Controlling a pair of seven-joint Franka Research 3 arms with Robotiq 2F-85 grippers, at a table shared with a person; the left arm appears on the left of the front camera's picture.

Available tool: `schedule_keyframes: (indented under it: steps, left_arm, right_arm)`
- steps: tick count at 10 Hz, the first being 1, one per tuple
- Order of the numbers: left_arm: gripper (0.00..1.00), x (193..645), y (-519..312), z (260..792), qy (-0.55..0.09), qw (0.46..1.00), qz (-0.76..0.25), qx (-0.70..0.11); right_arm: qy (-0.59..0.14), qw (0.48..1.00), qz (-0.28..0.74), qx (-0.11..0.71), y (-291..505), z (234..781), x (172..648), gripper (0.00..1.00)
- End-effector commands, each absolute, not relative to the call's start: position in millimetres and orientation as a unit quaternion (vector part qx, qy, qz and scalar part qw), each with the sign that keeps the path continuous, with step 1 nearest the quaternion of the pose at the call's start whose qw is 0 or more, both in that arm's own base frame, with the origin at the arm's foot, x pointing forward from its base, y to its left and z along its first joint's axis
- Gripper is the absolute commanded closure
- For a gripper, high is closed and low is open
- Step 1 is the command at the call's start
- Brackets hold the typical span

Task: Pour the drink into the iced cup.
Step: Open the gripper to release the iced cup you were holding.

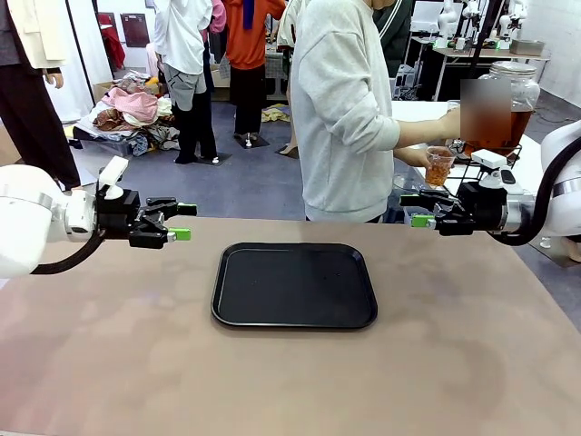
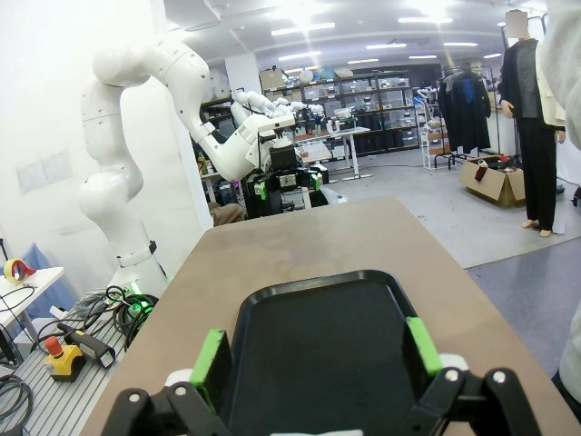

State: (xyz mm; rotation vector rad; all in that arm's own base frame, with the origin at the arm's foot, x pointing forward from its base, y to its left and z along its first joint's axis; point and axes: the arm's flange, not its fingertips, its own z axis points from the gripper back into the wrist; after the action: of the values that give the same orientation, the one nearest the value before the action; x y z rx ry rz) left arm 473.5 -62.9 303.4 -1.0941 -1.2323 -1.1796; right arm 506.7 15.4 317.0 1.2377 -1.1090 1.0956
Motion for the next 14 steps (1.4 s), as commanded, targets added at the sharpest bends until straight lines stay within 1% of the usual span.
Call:
schedule_keyframes:
  steps: [1, 14]
  left_arm:
    - [0.0, 473.8, -63.4, 305.1, -0.517, 0.526, -0.494, -0.461]
    - [0.0, 473.8, -63.4, 305.1, -0.517, 0.526, -0.494, -0.461]
  right_arm:
    - [-0.464, 0.549, 0.46, 0.521, 15.8, 320.5, 508.0, 0.0]
    - [-0.464, 0.549, 0.46, 0.521, 15.8, 320.5, 508.0, 0.0]
